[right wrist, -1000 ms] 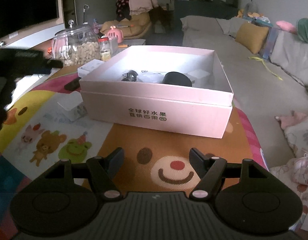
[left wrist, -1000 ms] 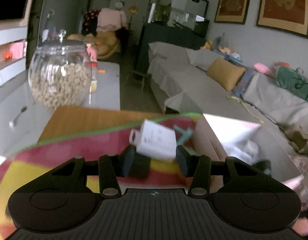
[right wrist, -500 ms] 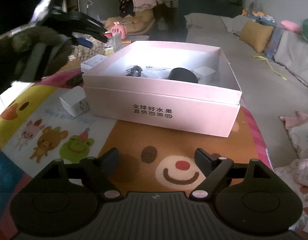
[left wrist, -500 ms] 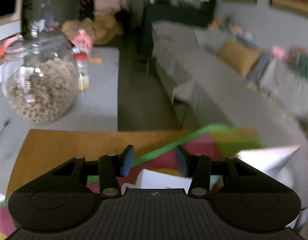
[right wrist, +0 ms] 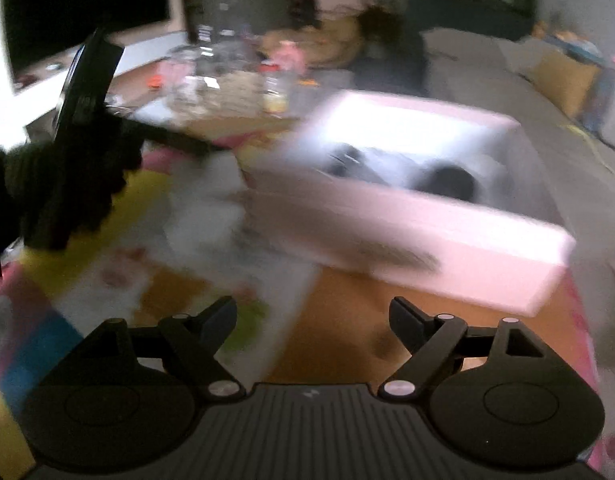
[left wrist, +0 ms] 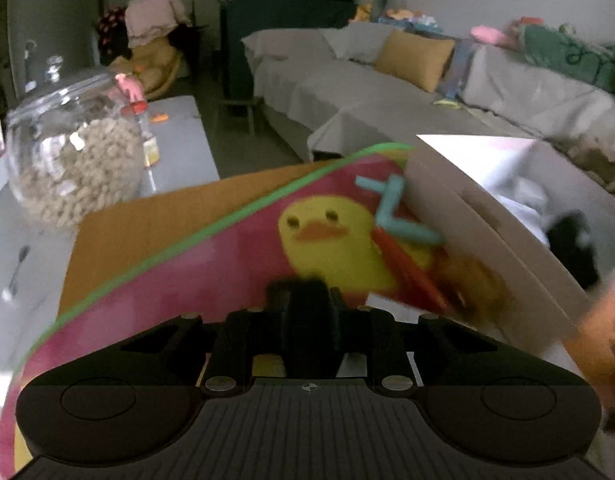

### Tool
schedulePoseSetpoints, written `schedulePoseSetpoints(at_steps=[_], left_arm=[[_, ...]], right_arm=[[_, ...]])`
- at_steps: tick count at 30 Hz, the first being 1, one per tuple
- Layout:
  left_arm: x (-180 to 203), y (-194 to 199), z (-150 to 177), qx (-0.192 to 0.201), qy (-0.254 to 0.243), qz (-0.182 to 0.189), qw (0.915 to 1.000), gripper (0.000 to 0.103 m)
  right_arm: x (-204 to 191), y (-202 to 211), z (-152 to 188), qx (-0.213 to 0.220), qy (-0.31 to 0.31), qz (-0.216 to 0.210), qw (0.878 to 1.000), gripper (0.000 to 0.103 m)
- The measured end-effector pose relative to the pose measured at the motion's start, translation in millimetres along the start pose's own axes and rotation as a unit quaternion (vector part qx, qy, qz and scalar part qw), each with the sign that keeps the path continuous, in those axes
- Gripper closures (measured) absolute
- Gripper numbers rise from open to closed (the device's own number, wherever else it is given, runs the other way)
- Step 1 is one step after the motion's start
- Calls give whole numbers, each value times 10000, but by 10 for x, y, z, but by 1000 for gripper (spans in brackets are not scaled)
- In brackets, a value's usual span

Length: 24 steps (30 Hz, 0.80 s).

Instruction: Organize rigid objects

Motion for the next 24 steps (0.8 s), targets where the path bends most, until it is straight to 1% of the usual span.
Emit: schedulePoseSetpoints(at_steps=[2, 5, 7, 8, 10, 12, 14, 18, 21, 24], left_arm=[[-76, 183, 154, -12, 121, 98, 9999, 81], [-204, 389, 372, -19, 282, 60, 9996, 80], [-300, 507, 525, -69, 638, 29, 9979, 80], [-349, 543, 574, -79, 818, 33, 9966, 80], [-450, 623, 650, -66, 1161, 26, 9932, 80], [-500, 696, 687, -20, 1314, -4, 9913, 80], [-505, 741, 693, -22, 1247, -3, 9922, 80], [-383, 738, 669, -175, 929, 155, 9954, 80], [-201, 763, 701, -229, 650, 277, 9972, 80], [-14, 800, 699, -237, 292, 311, 9988, 79]], right_arm=[[-161, -51, -147, 44, 390, -78, 9992, 19], [-379, -153, -320, -48, 848, -241, 9961, 19], [-476, -271, -349, -203, 924, -368, 9948, 19], [-476, -271, -349, -203, 924, -368, 9948, 19], [-552, -478, -284, -442, 964, -327, 9938, 19], [-566, -585, -232, -556, 904, -258, 9940, 24], [-562, -623, -197, -637, 828, -176, 9944, 45], [-485, -502, -123, -688, 668, -189, 9952, 46], [-372, -319, -1, -665, 600, 74, 9960, 46], [-197, -112, 91, -629, 412, 382, 9964, 46]])
Point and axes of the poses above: each gripper's, at about its wrist camera, not at the fingertips, and y roughly against the way its jaws point, x to its right, z to its underside, the point moved 2 cm from there along -y, roughly the way its jaws point, and after that the axes turned 15 degrees about -z, right-handed, at the moved point
